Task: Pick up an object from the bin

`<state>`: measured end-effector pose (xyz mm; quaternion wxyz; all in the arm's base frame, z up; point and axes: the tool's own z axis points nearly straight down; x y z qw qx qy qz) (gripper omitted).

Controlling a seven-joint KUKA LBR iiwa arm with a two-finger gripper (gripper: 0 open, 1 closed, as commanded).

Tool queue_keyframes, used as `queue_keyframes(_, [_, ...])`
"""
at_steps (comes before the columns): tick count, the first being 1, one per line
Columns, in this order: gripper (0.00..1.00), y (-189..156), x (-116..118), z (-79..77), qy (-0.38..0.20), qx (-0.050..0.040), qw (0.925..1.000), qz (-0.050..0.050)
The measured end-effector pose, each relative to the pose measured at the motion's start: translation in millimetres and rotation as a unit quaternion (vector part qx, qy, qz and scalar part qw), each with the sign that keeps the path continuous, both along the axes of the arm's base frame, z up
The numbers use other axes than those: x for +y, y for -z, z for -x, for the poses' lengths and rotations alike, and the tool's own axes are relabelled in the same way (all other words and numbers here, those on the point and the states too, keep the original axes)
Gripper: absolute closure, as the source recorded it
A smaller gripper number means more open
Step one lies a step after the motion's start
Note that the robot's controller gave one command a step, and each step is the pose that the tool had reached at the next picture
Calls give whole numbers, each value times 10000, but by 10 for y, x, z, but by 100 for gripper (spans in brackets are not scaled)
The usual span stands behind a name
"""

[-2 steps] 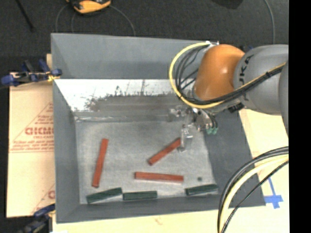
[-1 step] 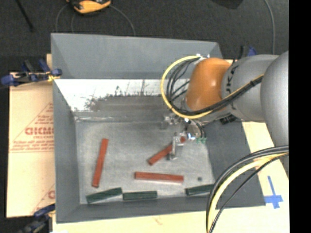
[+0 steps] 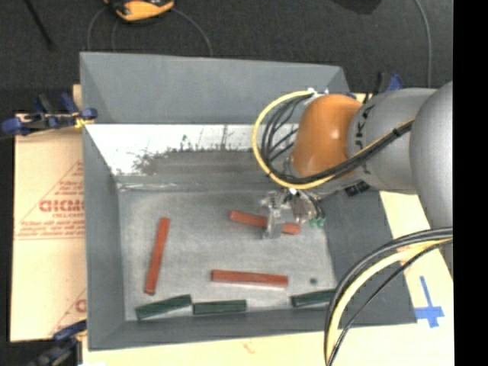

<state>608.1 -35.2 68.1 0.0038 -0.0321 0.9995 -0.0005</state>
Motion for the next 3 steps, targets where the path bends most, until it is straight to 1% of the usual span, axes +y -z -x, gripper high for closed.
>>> queue_keyframes(2, [100, -24, -12, 10, -30, 14, 10000, 3])
queue_keyframes(3, [100, -90, -12, 17, -29, 32, 10000, 2])
